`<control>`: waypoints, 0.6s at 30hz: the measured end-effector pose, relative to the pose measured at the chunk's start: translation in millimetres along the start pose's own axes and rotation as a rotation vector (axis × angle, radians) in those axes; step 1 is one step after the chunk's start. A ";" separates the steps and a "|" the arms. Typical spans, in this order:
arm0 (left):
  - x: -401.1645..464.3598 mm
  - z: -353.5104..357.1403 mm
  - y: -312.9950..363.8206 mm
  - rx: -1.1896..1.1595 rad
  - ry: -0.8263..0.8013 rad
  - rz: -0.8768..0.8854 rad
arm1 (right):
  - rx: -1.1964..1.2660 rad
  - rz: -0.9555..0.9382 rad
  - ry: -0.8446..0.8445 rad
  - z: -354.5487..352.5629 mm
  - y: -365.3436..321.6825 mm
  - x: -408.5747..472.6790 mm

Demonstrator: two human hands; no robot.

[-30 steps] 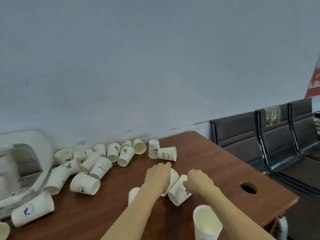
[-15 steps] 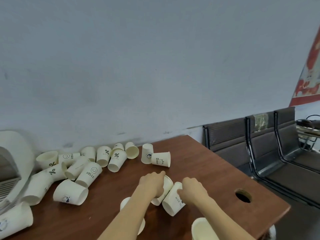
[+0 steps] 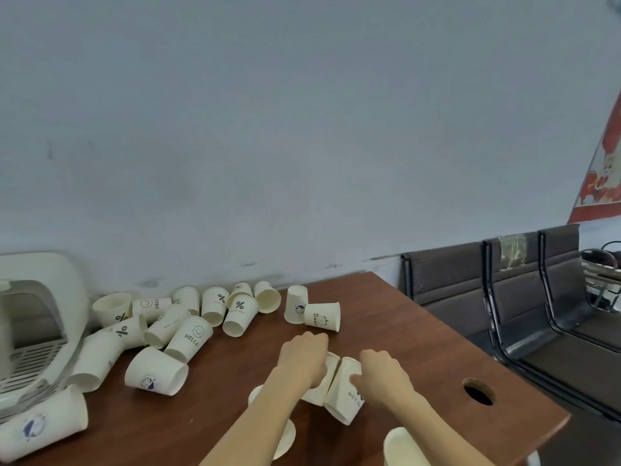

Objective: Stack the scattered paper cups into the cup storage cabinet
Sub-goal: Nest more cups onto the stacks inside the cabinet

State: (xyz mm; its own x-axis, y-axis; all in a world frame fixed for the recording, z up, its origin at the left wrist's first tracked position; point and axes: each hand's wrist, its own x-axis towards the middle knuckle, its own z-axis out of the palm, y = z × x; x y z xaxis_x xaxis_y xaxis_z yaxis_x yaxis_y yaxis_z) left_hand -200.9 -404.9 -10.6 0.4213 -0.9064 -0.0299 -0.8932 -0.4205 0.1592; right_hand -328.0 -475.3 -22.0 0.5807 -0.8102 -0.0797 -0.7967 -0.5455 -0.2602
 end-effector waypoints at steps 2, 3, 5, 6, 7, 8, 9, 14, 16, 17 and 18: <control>-10.7 -4.7 -7.4 -0.016 0.061 -0.021 | 0.008 -0.017 0.032 -0.4 -5.6 -4.4; -16.5 -6.5 -11.5 -0.026 0.094 -0.030 | 0.010 -0.022 0.051 -0.2 -8.9 -7.0; -29.4 -9.3 -20.8 -0.059 0.174 -0.047 | 0.008 -0.039 0.084 0.2 -17.2 -12.4; -36.1 -10.1 -26.0 -0.084 0.216 -0.052 | 0.005 -0.050 0.100 0.7 -22.3 -15.1; -42.2 -10.9 -31.3 -0.114 0.261 -0.057 | 0.001 -0.065 0.118 0.5 -28.0 -17.6; -48.4 -11.5 -36.7 -0.139 0.303 -0.062 | -0.002 -0.085 0.137 -0.3 -34.2 -20.5; -55.0 -12.1 -41.7 -0.162 0.342 -0.067 | -0.004 -0.103 0.155 -1.7 -40.6 -24.1; -90.6 -16.2 -66.5 -0.209 0.474 -0.090 | 0.000 -0.214 0.251 -9.2 -77.0 -45.2; -105.0 -20.1 -78.5 -0.219 0.517 -0.093 | 0.018 -0.252 0.307 -9.2 -90.4 -53.9; -112.5 -21.8 -84.6 -0.224 0.537 -0.103 | 0.025 -0.273 0.328 -8.9 -96.9 -57.8; -120.1 -23.0 -90.4 -0.226 0.551 -0.114 | 0.033 -0.293 0.343 -8.6 -103.1 -61.7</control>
State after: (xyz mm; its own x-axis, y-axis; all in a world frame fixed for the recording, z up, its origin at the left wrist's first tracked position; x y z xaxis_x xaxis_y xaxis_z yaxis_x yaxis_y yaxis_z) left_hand -167.1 -257.1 1.4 0.5854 -0.6768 0.4464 -0.8078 -0.4397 0.3926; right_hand -283.2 -371.0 17.9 0.6872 -0.6501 0.3243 -0.5981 -0.7597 -0.2554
